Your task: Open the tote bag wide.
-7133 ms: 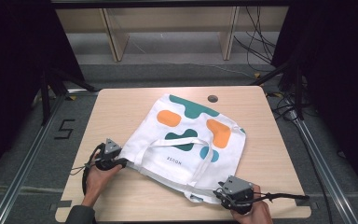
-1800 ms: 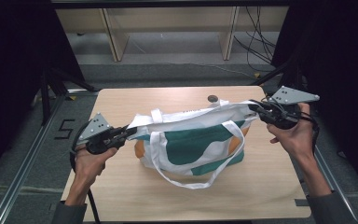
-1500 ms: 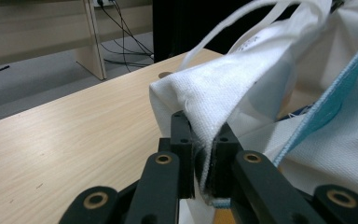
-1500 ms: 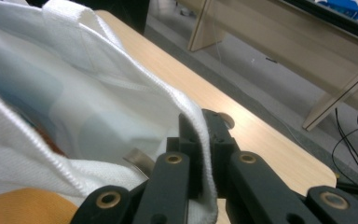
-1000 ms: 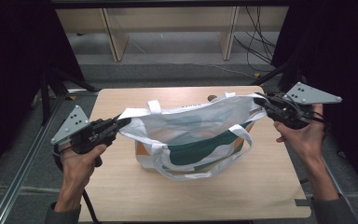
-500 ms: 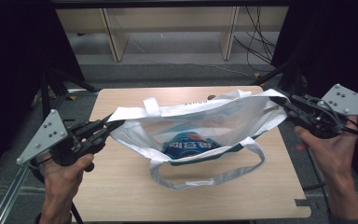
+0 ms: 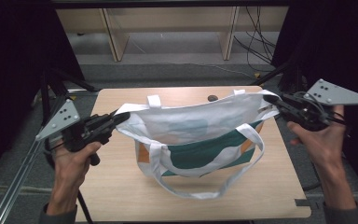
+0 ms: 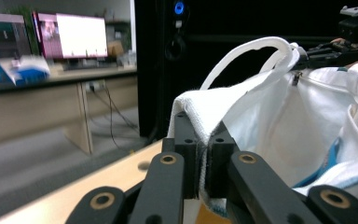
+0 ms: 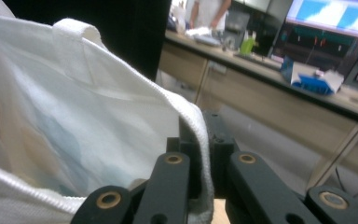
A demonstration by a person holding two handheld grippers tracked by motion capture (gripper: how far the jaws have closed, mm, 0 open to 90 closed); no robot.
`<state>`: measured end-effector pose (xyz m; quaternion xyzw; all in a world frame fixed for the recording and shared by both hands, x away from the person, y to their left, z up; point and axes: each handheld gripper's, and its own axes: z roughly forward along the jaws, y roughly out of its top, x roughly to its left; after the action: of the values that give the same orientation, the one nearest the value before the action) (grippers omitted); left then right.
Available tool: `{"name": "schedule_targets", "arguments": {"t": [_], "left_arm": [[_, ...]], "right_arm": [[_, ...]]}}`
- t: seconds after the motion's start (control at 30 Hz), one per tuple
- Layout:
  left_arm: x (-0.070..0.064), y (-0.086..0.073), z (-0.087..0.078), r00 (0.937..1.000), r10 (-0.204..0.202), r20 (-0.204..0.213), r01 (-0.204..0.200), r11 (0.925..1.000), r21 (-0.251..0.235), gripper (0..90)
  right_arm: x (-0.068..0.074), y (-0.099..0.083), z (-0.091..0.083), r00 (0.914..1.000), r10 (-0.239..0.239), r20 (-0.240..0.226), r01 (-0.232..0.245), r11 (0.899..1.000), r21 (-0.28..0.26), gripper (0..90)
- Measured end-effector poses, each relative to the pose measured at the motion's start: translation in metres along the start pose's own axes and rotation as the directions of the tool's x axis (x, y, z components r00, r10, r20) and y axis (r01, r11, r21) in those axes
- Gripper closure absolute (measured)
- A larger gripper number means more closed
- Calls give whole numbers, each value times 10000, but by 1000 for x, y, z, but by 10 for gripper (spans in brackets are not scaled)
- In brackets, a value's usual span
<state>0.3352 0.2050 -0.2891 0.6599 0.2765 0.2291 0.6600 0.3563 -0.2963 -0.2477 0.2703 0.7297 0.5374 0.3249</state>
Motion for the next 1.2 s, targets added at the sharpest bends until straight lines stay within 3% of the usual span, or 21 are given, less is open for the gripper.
{"name": "schedule_targets", "arguments": {"t": [0.07,0.1,0.17,0.23,0.27,0.3,0.37,0.43,0.47,0.6,0.67,0.7,0.77,0.83,0.93,1.0,1.07,1.1,1.17,1.2], "left_arm": [[12,-13,12,9998,-160,-95,161,9998,139,860],[21,-22,18,9993,-312,-201,317,9993,219,860],[27,-31,23,9998,-110,-145,117,9988,466,857],[28,-48,26,9996,-252,-160,266,9951,952,854],[28,-48,26,9996,-252,-160,266,9951,952,853],[30,-67,26,9995,-292,-102,303,9893,1430,847],[29,-78,25,9983,-577,43,565,9884,1407,846],[29,-84,26,9987,-513,-74,518,9860,1584,847],[30,-84,28,9982,-551,-244,584,9844,1660,846],[37,-74,35,9953,-846,-472,900,9880,1258,848],[41,-63,38,9934,-997,-560,1041,9912,823,848],[43,-60,39,9938,-945,-589,989,9921,771,847],[46,-55,46,9925,-902,-820,965,9924,759,847],[52,-57,55,9889,-1024,-1074,1107,9910,747,848],[56,-64,60,9870,-1190,-1077,1279,9885,806,849],[61,-77,58,9819,-1492,-1165,1619,9808,1086,850],[63,-82,59,9796,-1585,-1232,1731,9777,1192,849],[64,-83,61,9777,-1657,-1287,1814,9758,1220,850],[66,-83,63,9706,-1978,-1370,2130,9712,1069,850],[68,-82,63,9715,-1978,-1305,2115,9721,1013,850]], "right_arm": [[-9,-7,15,9999,-110,102,107,9995,289,885],[-11,-12,22,9997,135,210,-142,9993,344,885],[-18,-22,38,9994,295,172,-304,9982,513,884],[-19,-33,47,9996,103,249,-126,9958,908,884],[-19,-33,47,9996,103,249,-126,9958,908,884],[-19,-43,50,9993,362,78,-369,9933,1095,884],[-20,-50,50,9989,462,-72,-452,9931,1081,884],[-16,-55,50,9992,396,5,-394,9918,1212,884],[-15,-58,51,9998,187,56,-193,9913,1302,884],[-15,-59,56,9980,523,356,-569,9879,1441,884],[-18,-56,59,9986,406,350,-448,9907,1288,884],[-18,-54,61,9973,629,367,-670,9902,1226,884],[-22,-50,65,9981,465,412,-508,9928,1088,884],[-24,-50,73,9968,340,717,-406,9948,937,884],[-26,-57,82,9958,360,844,-459,9918,1190,884],[-28,-64,82,9964,275,800,-382,9901,1348,884],[-27,-71,83,9974,438,577,-516,9886,1412,884],[-27,-73,85,9965,240,801,-352,9892,1421,884],[-23,-75,88,9958,427,811,-553,9857,1595,884],[-24,-75,88,9967,375,721,-488,9855,1624,884]]}}
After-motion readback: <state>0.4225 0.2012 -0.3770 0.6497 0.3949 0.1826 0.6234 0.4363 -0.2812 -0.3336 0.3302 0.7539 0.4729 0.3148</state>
